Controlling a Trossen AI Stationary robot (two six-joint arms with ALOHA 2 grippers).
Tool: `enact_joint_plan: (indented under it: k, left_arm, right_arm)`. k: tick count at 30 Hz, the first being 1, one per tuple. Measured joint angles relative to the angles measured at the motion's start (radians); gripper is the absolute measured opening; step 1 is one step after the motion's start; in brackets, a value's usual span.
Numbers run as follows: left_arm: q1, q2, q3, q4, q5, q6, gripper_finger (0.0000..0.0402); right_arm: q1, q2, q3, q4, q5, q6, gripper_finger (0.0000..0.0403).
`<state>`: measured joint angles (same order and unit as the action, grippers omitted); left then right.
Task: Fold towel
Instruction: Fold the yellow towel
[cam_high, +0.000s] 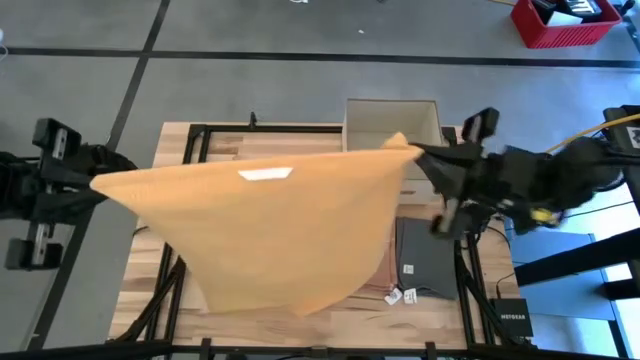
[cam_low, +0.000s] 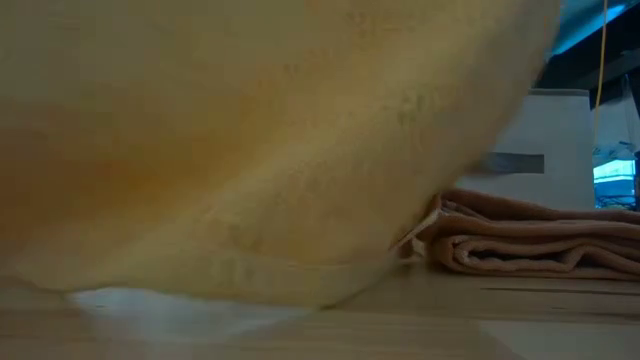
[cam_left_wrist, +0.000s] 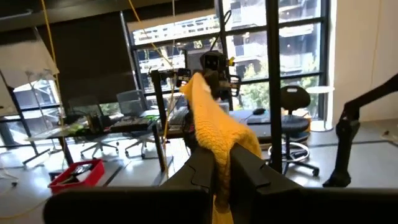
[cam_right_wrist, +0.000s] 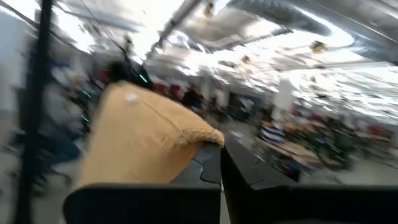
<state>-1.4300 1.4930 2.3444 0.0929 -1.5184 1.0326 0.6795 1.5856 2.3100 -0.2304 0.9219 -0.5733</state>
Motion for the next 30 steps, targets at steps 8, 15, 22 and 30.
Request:
enact_joint_plan:
  k: [8, 15, 22, 30]
  left_arm:
    - [0.059, -0.024, -0.001, -0.184, -0.052, -0.042, 0.0015]
    - [0.128, -0.081, -0.002, -0.421, -0.052, -0.115, 0.0015]
    - [0.213, -0.164, -0.002, -0.919, -0.052, -0.592, 0.0015]
    - [0.222, -0.233, -0.002, -1.491, -0.052, -1.244, 0.0015]
  right_arm:
    - [-0.223, 0.002, -0.040, -0.292, 0.003, 0.125, 0.0003]
    - [-0.424, 0.002, -0.110, -0.348, -0.068, 0.115, 0.0003]
    - [-0.592, 0.002, -0.204, -0.347, -0.182, 0.097, 0.0003]
    - [-0.719, 0.003, -0.345, -0.343, -0.190, 0.126, 0.0003]
